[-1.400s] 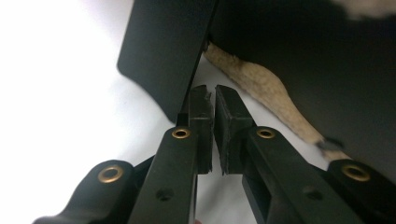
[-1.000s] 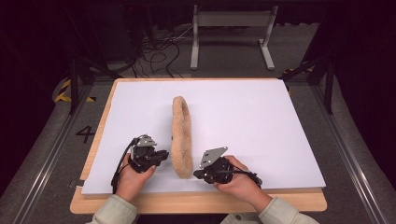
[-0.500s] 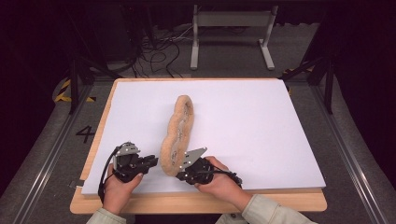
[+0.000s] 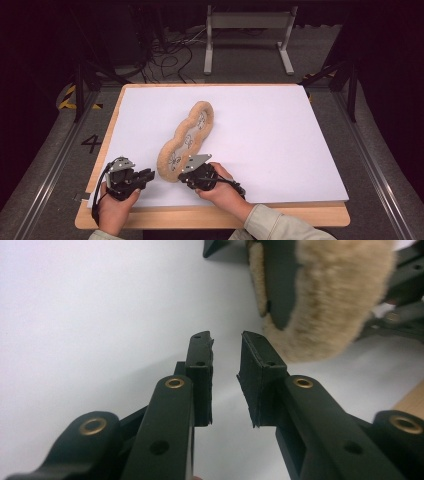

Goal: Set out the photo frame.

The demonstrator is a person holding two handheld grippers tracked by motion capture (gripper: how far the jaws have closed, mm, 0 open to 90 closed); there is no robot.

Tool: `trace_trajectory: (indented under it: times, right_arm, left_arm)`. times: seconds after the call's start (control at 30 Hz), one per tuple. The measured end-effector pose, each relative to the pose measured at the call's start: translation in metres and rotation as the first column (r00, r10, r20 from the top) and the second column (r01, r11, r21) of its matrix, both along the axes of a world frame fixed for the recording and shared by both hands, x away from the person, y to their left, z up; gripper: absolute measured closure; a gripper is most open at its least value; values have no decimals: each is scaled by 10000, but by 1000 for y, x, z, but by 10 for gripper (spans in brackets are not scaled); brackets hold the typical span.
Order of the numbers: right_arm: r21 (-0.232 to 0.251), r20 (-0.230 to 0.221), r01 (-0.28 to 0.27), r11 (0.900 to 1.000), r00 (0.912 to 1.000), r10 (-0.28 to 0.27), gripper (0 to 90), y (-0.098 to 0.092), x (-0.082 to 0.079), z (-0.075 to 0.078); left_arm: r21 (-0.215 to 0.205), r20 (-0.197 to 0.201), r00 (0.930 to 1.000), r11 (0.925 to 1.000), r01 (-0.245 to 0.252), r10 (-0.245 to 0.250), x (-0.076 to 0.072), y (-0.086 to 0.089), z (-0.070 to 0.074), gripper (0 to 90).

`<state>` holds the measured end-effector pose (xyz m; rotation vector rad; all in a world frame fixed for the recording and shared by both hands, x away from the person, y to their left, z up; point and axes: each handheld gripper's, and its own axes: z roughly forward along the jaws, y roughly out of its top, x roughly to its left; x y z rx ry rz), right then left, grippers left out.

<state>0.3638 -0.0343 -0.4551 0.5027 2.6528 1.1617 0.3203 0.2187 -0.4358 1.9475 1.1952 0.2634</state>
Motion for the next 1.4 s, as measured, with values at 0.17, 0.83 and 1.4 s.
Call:
trace_trajectory:
  times: [0.17,0.83,1.4]
  right_arm:
    - [-1,439,-77,10000,9990,77,865,7,2,-3]
    - [571,293,733,9957,9967,-751,741,-30,21,6]
    - [1074,390,1892,9760,9802,-1943,716,-72,33,22]
  left_arm:
    - [34,71,9999,10000,73,-73,-10,1,2,750]
    - [-45,570,9982,9998,-187,189,-7,-23,8,454]
    - [-446,-253,9988,9981,-428,417,19,-35,4,659]
